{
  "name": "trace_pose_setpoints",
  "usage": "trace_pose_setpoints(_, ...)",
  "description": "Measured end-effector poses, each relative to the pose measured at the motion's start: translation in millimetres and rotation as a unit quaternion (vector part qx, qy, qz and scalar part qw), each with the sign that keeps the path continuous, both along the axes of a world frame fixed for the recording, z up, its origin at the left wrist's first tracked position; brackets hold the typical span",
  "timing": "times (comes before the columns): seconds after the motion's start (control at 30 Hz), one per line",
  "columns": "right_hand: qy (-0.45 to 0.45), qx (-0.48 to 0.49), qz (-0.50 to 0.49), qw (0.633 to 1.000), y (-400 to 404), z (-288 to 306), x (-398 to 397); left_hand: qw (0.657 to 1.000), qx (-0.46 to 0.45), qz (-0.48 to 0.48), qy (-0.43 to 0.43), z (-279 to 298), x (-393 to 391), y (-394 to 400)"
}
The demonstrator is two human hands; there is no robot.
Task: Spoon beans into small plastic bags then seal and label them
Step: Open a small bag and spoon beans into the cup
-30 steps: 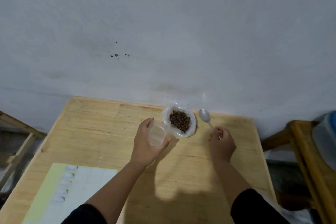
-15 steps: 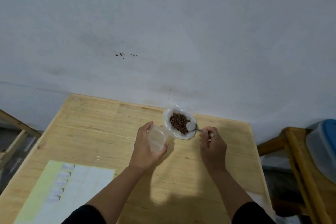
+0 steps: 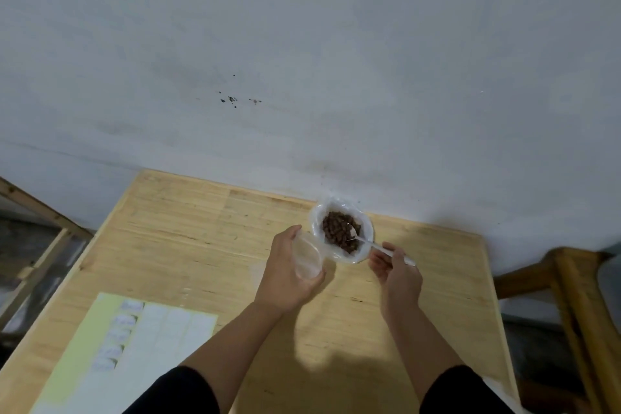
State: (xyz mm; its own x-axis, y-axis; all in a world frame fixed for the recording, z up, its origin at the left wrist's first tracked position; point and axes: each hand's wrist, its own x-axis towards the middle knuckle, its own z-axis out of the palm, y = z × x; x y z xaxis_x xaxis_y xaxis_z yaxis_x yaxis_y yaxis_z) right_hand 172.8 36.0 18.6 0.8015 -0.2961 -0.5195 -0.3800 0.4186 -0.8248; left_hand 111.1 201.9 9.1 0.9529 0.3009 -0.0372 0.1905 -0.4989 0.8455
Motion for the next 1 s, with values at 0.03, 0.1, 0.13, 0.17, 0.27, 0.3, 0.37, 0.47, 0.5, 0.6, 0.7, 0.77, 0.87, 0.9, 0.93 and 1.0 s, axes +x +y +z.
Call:
trace_pose_setpoints(0.03, 0.000, 0.005, 0.001, 1.000, -2, 2, 0, 1.000, 0.000, -0.004, 0.004, -1, 1, -1)
trace_pose_setpoints(0.1, -0.004, 0.013, 0.005, 1.000, -7, 7, 0, 1.000, 0.005, -0.014, 0.006, -2, 2, -4)
trace_pose_setpoints(0.13, -0.008, 0.014, 0.011, 1.000, -9, 9, -1, 1.000, 0.009, -0.018, 0.006, -3, 2, -4)
trace_pose_setpoints(0.17, -0.013, 0.014, 0.018, 1.000, -10, 12, -3, 1.000, 0.012, -0.021, 0.006, -3, 3, -5)
trace_pose_setpoints(0.27, -0.029, 0.017, 0.042, 0.999, -14, 20, -10, 0.999, 0.018, -0.029, 0.005, -2, 3, -7)
trace_pose_setpoints(0.3, -0.033, 0.016, 0.051, 0.998, -16, 23, -13, 0.999, 0.018, -0.031, 0.004, -2, 3, -7)
trace_pose_setpoints(0.37, -0.044, 0.007, 0.076, 0.996, -17, 28, -19, 0.999, 0.016, -0.032, 0.005, -2, 3, -7)
trace_pose_setpoints(0.47, -0.064, -0.016, 0.114, 0.991, -17, 32, -27, 0.999, 0.017, -0.029, 0.006, -3, 2, -6)
trace_pose_setpoints(0.5, -0.070, -0.028, 0.128, 0.989, -17, 33, -29, 0.999, 0.019, -0.029, 0.007, -3, 2, -6)
trace_pose_setpoints(0.6, -0.087, -0.050, 0.163, 0.981, -16, 36, -33, 0.999, 0.023, -0.027, 0.007, -4, 2, -5)
trace_pose_setpoints(0.7, -0.110, -0.058, 0.195, 0.973, -15, 38, -34, 0.999, 0.013, -0.026, 0.014, -3, 2, -5)
trace_pose_setpoints(0.77, -0.117, -0.063, 0.189, 0.973, -15, 38, -32, 1.000, 0.006, -0.024, 0.014, -2, 2, -5)
trace_pose_setpoints(0.87, -0.114, -0.120, 0.125, 0.978, -14, 33, -27, 1.000, 0.004, -0.022, 0.008, -3, 1, -4)
trace_pose_setpoints(0.9, -0.114, -0.158, 0.108, 0.975, -14, 28, -25, 1.000, 0.005, -0.022, 0.008, -3, 1, -4)
trace_pose_setpoints(0.93, -0.114, -0.196, 0.098, 0.969, -14, 23, -24, 1.000, 0.003, -0.021, 0.008, -4, 1, -4)
trace_pose_setpoints(1.0, -0.108, -0.251, 0.096, 0.957, -12, 10, -23, 1.000, -0.003, -0.019, 0.007, -5, 1, -4)
